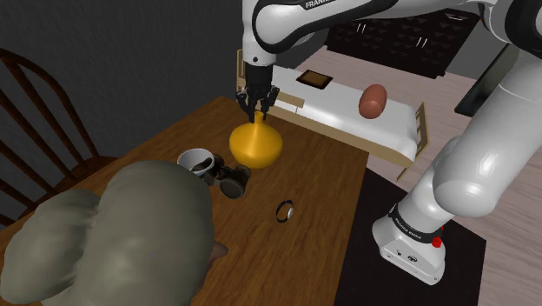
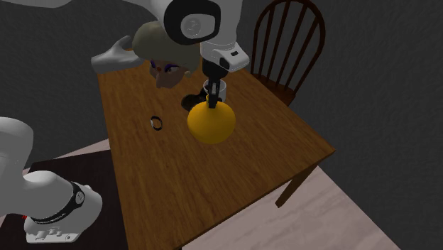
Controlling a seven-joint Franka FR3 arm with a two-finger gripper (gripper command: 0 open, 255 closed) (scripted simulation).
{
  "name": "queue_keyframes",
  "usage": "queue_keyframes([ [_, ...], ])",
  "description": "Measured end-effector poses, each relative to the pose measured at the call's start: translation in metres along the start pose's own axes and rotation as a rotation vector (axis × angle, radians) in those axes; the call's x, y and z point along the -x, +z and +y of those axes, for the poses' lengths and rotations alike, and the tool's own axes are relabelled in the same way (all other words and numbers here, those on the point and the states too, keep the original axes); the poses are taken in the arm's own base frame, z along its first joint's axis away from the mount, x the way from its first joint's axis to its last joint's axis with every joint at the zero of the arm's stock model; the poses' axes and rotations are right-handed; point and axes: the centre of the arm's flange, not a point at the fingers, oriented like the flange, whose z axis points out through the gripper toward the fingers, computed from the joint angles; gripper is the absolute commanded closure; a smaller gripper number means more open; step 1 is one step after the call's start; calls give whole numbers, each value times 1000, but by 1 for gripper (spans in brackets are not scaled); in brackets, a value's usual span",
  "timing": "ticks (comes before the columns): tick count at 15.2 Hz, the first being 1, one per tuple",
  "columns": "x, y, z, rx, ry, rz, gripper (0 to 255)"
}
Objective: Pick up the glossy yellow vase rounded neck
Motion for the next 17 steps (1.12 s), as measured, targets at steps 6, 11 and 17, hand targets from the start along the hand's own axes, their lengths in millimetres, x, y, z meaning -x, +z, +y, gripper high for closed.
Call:
queue_keyframes([
  [6, 2, -10, 0, 1, 0, -1, 255],
  [11, 3, -35, 0, 1, 0, -1, 255],
  [17, 7, -66, -1, 1, 0, -1, 255],
])
